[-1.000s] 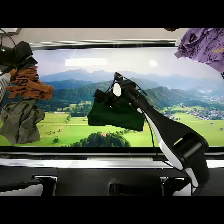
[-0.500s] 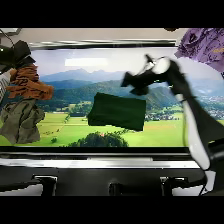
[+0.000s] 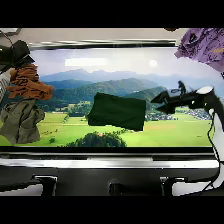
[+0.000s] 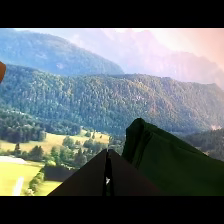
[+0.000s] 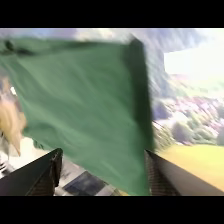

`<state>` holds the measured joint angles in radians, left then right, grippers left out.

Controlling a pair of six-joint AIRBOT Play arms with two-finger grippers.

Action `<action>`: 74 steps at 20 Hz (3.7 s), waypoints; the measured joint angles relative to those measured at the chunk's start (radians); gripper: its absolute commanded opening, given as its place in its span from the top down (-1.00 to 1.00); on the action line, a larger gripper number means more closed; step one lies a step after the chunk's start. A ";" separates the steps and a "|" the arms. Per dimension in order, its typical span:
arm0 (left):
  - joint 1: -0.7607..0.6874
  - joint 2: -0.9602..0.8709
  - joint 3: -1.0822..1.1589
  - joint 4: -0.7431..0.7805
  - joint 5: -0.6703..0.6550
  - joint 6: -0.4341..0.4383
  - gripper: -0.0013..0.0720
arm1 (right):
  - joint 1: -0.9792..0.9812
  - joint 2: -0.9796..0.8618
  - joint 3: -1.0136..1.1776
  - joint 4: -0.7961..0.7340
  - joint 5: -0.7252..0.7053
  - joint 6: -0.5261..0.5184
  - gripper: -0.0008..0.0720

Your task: Fold the clothes and pants, and hang the long-sleeved shirts on hangers.

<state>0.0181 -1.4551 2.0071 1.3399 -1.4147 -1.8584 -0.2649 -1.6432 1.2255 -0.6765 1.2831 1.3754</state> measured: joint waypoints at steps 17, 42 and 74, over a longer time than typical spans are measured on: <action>-0.001 0.000 0.000 -0.004 0.000 -0.019 0.91 | 0.121 -0.108 -0.063 0.226 -0.164 -0.202 0.89; -0.001 0.000 -0.002 -0.004 0.000 -0.019 0.91 | -0.311 -0.105 0.697 -0.451 -0.125 0.399 0.89; -0.001 0.000 -0.002 -0.004 0.000 -0.019 0.91 | -0.716 0.323 -0.293 -1.008 -0.092 0.548 0.88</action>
<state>0.0174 -1.4551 2.0052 1.3361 -1.4143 -1.8771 -0.9806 -1.3201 0.9321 -1.6844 1.1915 1.9232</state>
